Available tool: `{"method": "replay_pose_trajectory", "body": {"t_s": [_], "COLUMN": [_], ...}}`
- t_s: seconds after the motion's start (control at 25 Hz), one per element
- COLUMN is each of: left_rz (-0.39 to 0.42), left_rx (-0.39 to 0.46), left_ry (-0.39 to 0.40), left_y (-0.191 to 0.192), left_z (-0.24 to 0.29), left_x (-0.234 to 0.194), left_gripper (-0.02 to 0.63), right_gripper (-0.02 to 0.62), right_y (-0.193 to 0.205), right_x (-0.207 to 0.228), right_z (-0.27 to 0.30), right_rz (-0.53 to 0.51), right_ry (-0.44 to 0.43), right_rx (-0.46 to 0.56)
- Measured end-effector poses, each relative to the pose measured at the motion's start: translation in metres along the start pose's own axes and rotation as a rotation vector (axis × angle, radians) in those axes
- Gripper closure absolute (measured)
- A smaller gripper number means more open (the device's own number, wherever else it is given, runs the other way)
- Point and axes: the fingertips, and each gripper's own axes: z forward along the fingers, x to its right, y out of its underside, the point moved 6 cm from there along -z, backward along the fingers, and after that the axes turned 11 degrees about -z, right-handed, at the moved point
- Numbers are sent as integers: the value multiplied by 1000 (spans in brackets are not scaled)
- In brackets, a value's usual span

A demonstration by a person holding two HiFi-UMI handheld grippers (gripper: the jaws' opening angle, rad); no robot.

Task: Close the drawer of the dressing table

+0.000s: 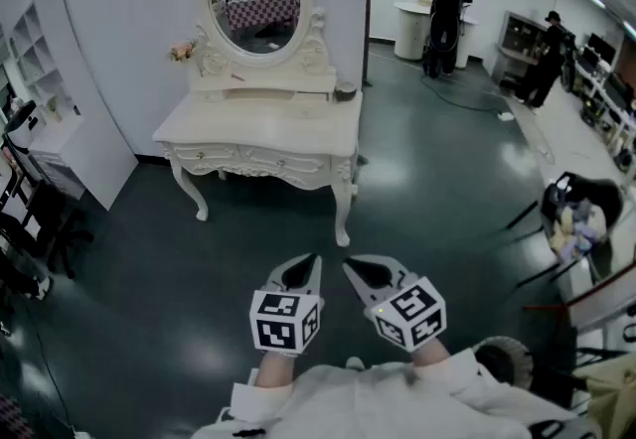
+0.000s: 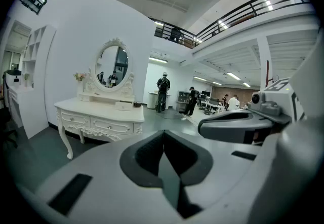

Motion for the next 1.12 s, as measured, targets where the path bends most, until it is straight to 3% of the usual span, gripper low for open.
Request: {"method": "replay_pose_trajectory", "body": {"t_s": [0.48, 0.72, 1.0, 1.04, 1.12], "left_rz": [25, 98, 58, 57, 57], "left_rx": [-3, 129, 70, 57, 39], "left_ry": [-3, 77, 40, 41, 41], "left_y": [-5, -14, -3, -1, 3], "left_z": [1, -7, -7, -7, -7], "left_x": [-1, -4, -21, -24, -28], "left_gripper": [598, 598, 597, 590, 486], "right_gripper": [589, 589, 586, 586, 575], "right_y": [-3, -9, -5, -5, -2], "right_x": [-1, 2, 2, 1, 0], "right_z": [5, 6, 18, 19, 23], "right_rz": [0, 31, 69, 70, 61], "right_ry": [10, 46, 135, 140, 147], "right_rx": [-16, 78, 40, 39, 33]}}
